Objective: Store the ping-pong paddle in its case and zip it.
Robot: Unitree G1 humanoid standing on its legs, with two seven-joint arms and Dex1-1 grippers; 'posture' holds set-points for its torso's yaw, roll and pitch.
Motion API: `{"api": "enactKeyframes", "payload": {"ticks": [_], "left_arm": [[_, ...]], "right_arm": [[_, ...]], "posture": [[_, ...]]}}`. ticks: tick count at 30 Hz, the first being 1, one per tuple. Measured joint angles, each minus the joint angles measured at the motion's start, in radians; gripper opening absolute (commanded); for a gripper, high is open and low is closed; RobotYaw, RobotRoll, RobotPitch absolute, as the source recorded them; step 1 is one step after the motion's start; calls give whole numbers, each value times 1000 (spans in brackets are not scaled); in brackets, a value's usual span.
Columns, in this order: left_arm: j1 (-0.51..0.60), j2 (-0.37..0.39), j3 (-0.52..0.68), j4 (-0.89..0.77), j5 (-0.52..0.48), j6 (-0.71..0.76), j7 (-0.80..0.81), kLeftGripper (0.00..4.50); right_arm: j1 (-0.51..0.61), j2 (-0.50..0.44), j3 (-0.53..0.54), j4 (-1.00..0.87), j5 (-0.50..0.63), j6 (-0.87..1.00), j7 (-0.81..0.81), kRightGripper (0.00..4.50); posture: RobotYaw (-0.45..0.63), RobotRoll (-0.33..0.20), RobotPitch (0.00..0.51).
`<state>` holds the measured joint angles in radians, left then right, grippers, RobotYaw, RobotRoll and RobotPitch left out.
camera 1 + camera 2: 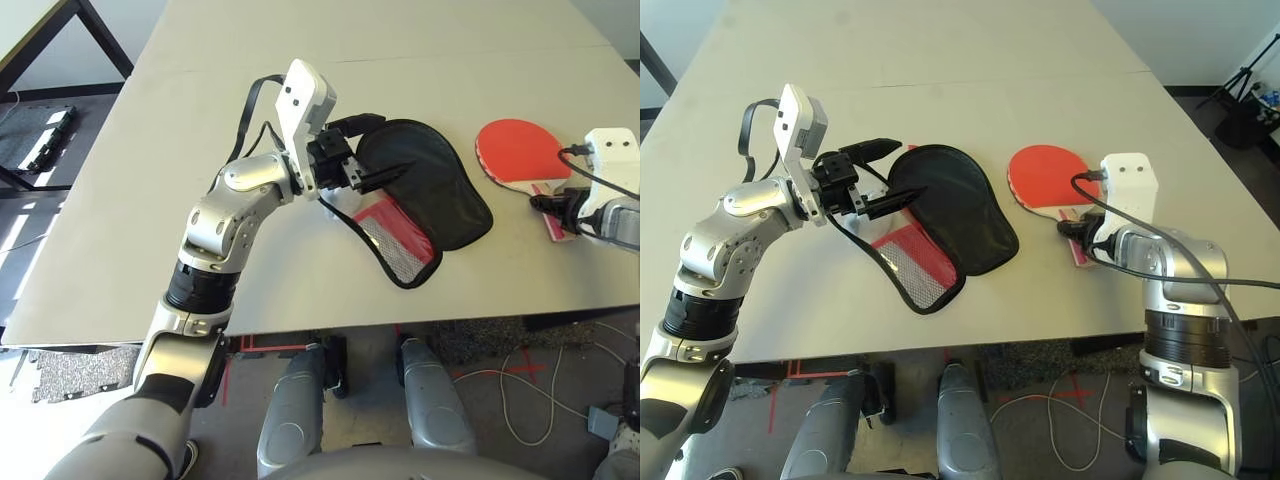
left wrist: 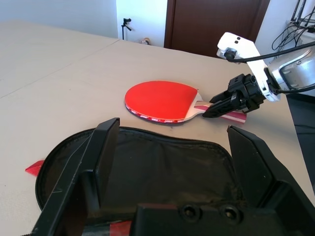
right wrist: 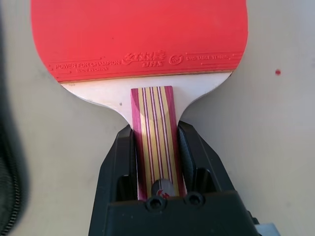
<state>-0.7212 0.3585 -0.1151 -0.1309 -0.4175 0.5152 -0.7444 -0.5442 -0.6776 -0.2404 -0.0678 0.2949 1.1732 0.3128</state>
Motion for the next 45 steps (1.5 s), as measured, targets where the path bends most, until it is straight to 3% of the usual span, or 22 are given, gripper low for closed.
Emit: {"api": "enactKeyframes", "payload": {"ticks": [10, 19, 28, 45], "left_arm": [[3, 1, -3, 11, 21, -10, -10, 4500], [3, 4, -4, 11, 32, -10, -14, 4500], [3, 14, -4, 11, 35, -10, -14, 4500], [3, 19, -4, 11, 37, -9, -11, 4500]], "right_arm": [[-62, 161, -8, -224, 21, 52, -78, 1227], [-39, 352, 104, -308, 19, 114, -146, 1225], [-17, 357, 180, -309, 13, 113, -143, 1224], [5, 256, 250, -300, 6, 94, -58, 1223]], "posture": [[-116, 0, 257], [-96, 0, 262], [-84, 0, 257], [-70, 0, 237]]}}
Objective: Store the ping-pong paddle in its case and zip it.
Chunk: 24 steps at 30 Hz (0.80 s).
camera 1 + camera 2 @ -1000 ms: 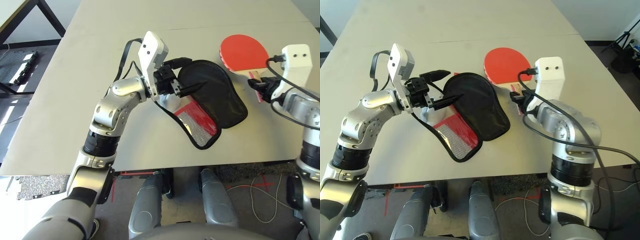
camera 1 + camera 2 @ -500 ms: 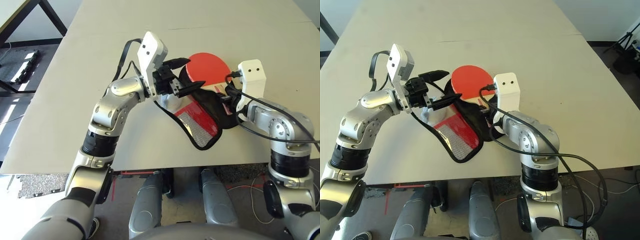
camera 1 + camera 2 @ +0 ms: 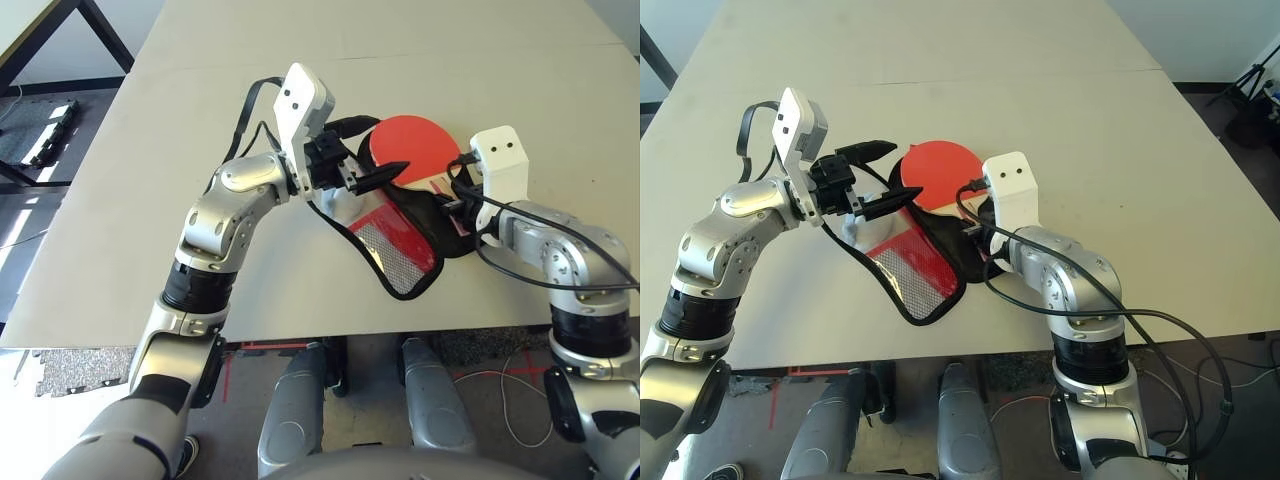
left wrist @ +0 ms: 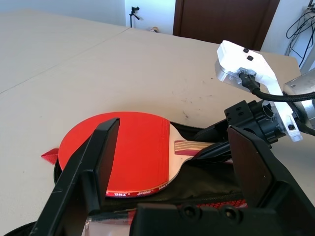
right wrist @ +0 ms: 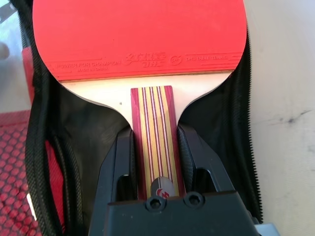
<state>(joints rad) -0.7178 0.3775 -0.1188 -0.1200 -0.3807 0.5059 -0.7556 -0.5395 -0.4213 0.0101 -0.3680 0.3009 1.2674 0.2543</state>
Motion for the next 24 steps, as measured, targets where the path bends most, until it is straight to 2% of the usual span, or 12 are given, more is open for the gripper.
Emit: {"api": "enactKeyframes", "payload": {"ticks": [6, 12, 15, 18, 21, 24], "left_arm": [[0, 0, 0, 0, 0, 0, 1, 4500], [0, 0, 0, 0, 1, 0, 1, 4500], [1, 1, 0, 0, 1, 0, 1, 4500], [1, 2, 0, -1, 1, 0, 1, 4500], [2, 4, 0, -1, 1, 0, 1, 4500], [2, 8, 2, -2, 1, 1, 1, 4500]], "right_arm": [[15, -21, 11, 0, 1, 0, 27, 1220], [12, -19, -4, 4, 17, 14, 44, 2795], [-6, -13, -85, 5, 88, 60, 101, 3679], [-18, -79, -156, 7, 169, 82, 196, 4457], [20, -213, -204, 58, 219, 58, 309, 4457], [78, -305, -223, 119, 251, -20, 428, 4457]], "posture": [[-70, 0, 237], [-69, 0, 239], [-70, 0, 241], [-71, 0, 241], [-67, 0, 242], [-61, 0, 244]]}}
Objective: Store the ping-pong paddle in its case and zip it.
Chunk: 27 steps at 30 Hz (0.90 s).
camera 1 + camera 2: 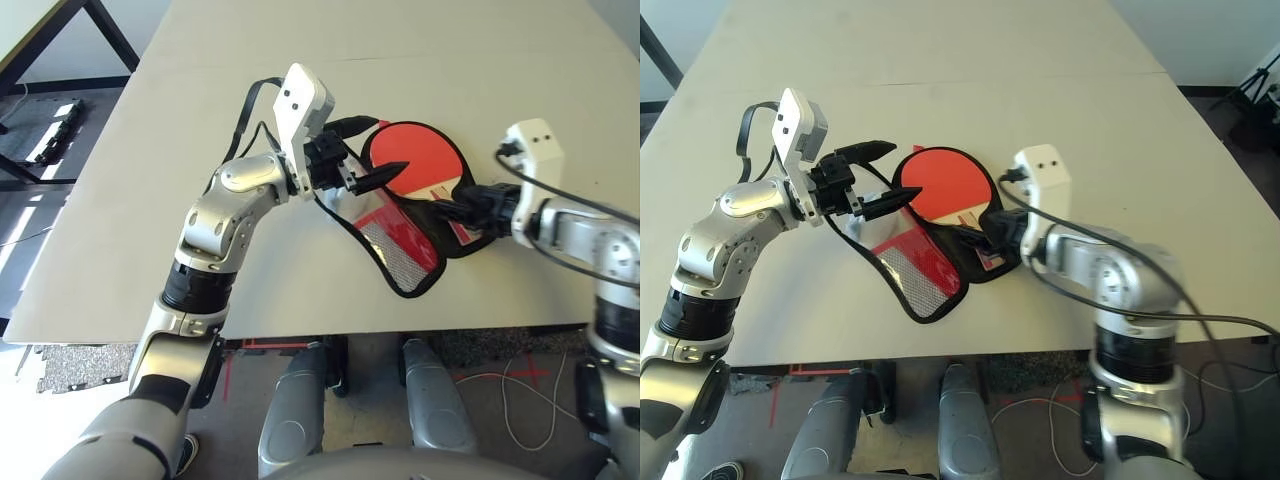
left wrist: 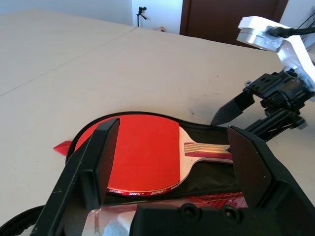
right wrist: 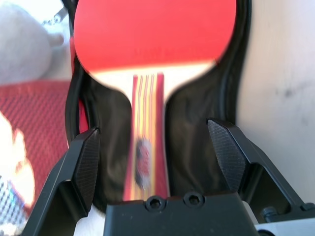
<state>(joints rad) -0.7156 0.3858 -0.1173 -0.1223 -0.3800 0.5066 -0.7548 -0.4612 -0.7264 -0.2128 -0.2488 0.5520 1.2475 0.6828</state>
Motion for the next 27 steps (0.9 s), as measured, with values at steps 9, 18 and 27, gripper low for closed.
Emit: {"api": "enactKeyframes", "payload": {"ticks": [9, 18, 27], "left_arm": [[-103, 90, 74, -83, -30, 95, 17, 4500], [-37, 392, 169, -101, -43, 154, -89, 4500], [199, 554, 209, -111, -45, 118, -227, 4500]], "right_arm": [[49, -9, -6, 197, 38, -319, 238, 4457], [32, 11, -17, 302, 38, -472, 262, 4457], [-35, 17, -26, 403, 37, -536, 264, 4457]], "posture": [[-43, 0, 253], [-5, 0, 255], [9, 0, 249]]}}
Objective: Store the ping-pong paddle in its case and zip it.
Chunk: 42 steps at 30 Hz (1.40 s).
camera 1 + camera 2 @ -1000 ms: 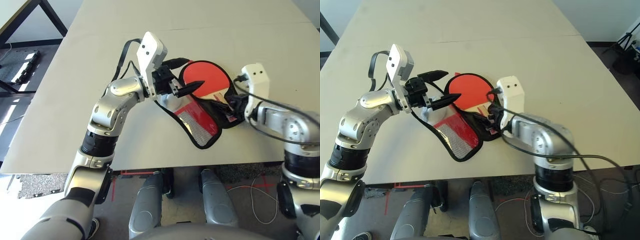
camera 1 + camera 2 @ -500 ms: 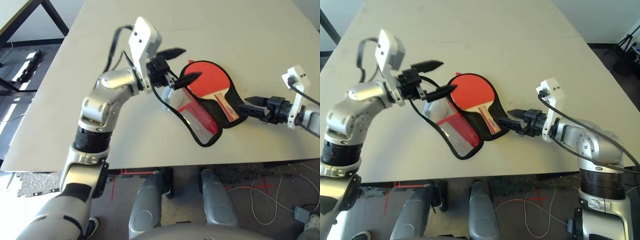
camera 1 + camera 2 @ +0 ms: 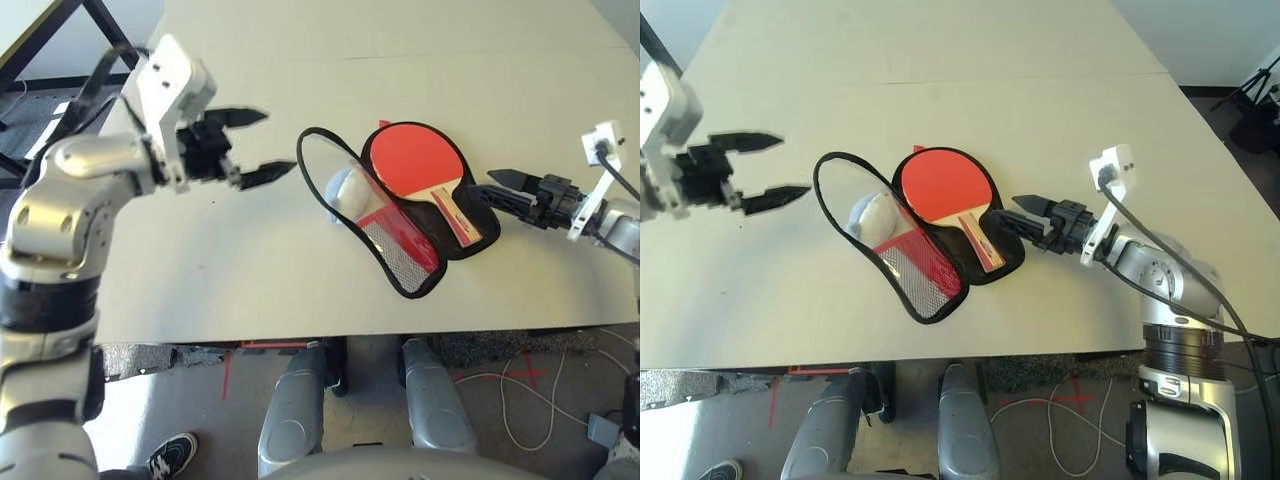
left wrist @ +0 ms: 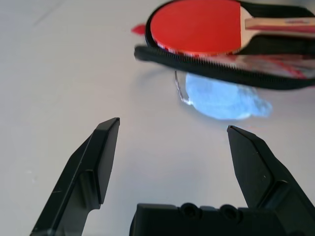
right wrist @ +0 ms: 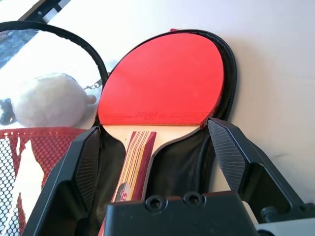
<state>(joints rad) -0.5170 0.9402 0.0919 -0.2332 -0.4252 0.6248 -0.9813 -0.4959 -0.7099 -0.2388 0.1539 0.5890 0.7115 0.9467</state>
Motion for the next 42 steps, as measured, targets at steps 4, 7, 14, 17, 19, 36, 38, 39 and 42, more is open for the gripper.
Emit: {"api": "enactKeyframes", "payload": {"ticks": [4, 7, 14, 17, 19, 36, 38, 39, 42], "left_arm": [[19, -10, -2, -29, -5, 7, -3, 4500], [19, -44, -31, -51, -5, 9, 6, 4500], [-35, -173, -135, -93, -17, 55, 36, 4500], [-50, -243, -188, -108, -20, 66, 46, 4500], [-61, -292, -229, -107, -19, 67, 54, 4500], [-353, -789, -387, 194, 103, -129, 203, 4500], [-342, -743, -382, 192, 105, -130, 185, 4500], [-334, -720, -375, 192, 106, -130, 179, 4500], [-313, -660, -351, 190, 107, -127, 164, 4500]], "right_arm": [[-6, -13, 0, 27, -5, -7, 10, 4457], [-9, -23, 0, 49, -9, -20, 21, 4457], [-26, -41, -8, 90, -15, -44, 20, 4457], [-28, -41, -26, 112, -15, -44, -3, 4457], [-27, -41, -32, 127, -15, -49, -18, 4457], [-111, -45, -134, 369, -49, -150, -184, 4457], [-117, -60, -134, 379, -48, -137, -176, 4457], [-119, -70, -135, 384, -48, -129, -169, 4457], [-135, -98, -136, 396, -33, -75, -116, 4457]], "posture": [[9, 0, 244], [5, 0, 242], [-13, 0, 241], [-23, 0, 241], [-26, 0, 241], [-64, 0, 244], [-64, 0, 244], [-63, 0, 244], [-59, 0, 244]]}}
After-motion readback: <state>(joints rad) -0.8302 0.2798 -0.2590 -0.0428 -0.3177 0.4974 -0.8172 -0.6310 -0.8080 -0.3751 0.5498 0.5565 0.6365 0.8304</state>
